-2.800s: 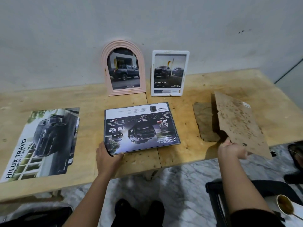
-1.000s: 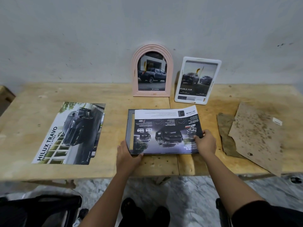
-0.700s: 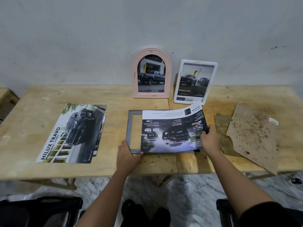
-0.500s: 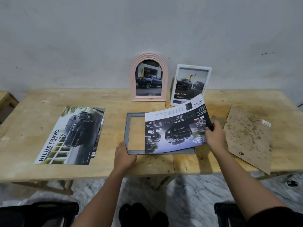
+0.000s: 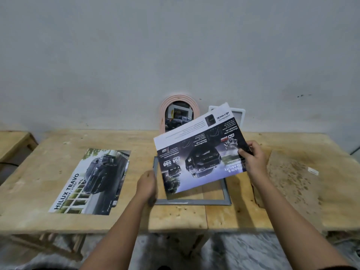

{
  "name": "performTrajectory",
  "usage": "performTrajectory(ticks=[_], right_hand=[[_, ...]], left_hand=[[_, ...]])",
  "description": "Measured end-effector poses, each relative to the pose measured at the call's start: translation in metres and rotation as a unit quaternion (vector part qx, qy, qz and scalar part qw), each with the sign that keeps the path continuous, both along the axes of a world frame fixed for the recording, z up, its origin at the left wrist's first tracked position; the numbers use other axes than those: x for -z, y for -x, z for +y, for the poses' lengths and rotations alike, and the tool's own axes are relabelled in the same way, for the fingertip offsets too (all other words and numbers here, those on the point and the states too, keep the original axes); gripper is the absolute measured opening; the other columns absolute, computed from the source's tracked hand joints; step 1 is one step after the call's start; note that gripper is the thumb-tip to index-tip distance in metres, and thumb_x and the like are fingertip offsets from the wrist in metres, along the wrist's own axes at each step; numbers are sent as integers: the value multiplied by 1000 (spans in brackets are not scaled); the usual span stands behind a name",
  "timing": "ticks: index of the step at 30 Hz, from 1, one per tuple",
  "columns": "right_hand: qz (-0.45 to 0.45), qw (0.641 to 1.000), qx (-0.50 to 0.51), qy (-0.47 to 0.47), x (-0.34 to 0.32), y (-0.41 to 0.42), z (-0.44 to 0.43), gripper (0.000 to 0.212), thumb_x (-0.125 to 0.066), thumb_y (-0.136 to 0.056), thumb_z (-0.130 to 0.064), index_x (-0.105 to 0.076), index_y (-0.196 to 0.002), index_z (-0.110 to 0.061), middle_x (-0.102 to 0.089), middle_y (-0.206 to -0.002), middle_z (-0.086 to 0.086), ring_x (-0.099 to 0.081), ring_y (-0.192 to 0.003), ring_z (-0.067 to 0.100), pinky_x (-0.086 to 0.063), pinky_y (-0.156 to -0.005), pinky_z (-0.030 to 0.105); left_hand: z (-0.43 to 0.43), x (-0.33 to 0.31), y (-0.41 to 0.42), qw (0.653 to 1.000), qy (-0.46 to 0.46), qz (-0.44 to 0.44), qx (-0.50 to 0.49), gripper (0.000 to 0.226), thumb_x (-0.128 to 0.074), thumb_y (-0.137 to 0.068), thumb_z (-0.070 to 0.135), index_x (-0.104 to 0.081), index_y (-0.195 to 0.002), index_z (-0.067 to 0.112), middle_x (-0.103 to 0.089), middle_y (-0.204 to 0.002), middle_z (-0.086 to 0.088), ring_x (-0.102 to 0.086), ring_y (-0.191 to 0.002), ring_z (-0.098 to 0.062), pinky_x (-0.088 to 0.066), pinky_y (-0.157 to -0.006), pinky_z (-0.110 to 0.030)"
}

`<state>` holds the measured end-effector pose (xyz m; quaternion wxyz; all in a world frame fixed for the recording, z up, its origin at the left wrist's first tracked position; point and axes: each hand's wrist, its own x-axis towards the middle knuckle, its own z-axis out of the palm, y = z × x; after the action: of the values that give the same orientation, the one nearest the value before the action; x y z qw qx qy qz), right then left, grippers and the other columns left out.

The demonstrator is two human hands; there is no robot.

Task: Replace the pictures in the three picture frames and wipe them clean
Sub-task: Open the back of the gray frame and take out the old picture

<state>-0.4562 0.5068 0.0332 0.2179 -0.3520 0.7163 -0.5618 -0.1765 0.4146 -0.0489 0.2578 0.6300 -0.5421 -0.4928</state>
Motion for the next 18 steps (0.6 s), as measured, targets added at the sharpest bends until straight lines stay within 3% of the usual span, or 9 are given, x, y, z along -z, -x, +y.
performTrajectory(ticks=[3,5,8,10,14,18], right_hand=[[-56,998,-40,16,-13,-18,-19,31,-53,-86,8,-52,-76,-21,-59,-77,-1,-59,-59,8,-44,-44,13],[-69,994,-81,14,-16,-36,-36,27,-54,-86,7,-53,-78,-19,-60,-79,0,-57,-66,13,-44,-48,11],[-71,986,-153,-13,-11,-74,-67,17,-57,-88,-1,-55,-84,-18,-63,-84,3,-59,-71,18,-46,-57,20],[-68,977,-198,-48,-5,-106,-90,10,-60,-88,-7,-57,-93,-15,-65,-92,6,-62,-76,19,-47,-59,27],[-68,944,-299,-122,11,-184,-135,28,-67,-80,0,-57,-103,-11,-68,-100,11,-65,-82,22,-51,-65,30],[-13,900,-388,-197,26,-272,-181,42,-73,-72,2,-56,-106,-14,-68,-103,9,-64,-95,23,-51,-82,35]], left_hand=[[-11,-43,-15,966,-33,251,-49,42,-29,-100,41,-63,-94,18,-70,-84,0,-65,-75,-16,-50,-65,-28],[-20,-57,-38,944,-40,319,-74,39,-40,-97,42,-66,-102,13,-73,-91,-10,-70,-77,-24,-56,-69,-32],[-31,-64,-87,947,-4,302,-106,17,-55,-92,20,-64,-102,11,-69,-103,-18,-67,-86,-30,-54,-81,-41],[-36,-62,-123,951,27,277,-137,15,-56,-89,7,-64,-102,9,-69,-102,-19,-66,-84,-30,-53,-82,-42],[-40,-50,-207,945,30,235,-225,19,-56,-86,3,-64,-103,2,-72,-82,-11,-68,-64,-23,-56,-65,-33],[-49,-31,-290,928,22,209,-306,18,-56,-86,4,-65,-101,2,-70,-89,-16,-65,-71,-29,-52,-65,-32]])
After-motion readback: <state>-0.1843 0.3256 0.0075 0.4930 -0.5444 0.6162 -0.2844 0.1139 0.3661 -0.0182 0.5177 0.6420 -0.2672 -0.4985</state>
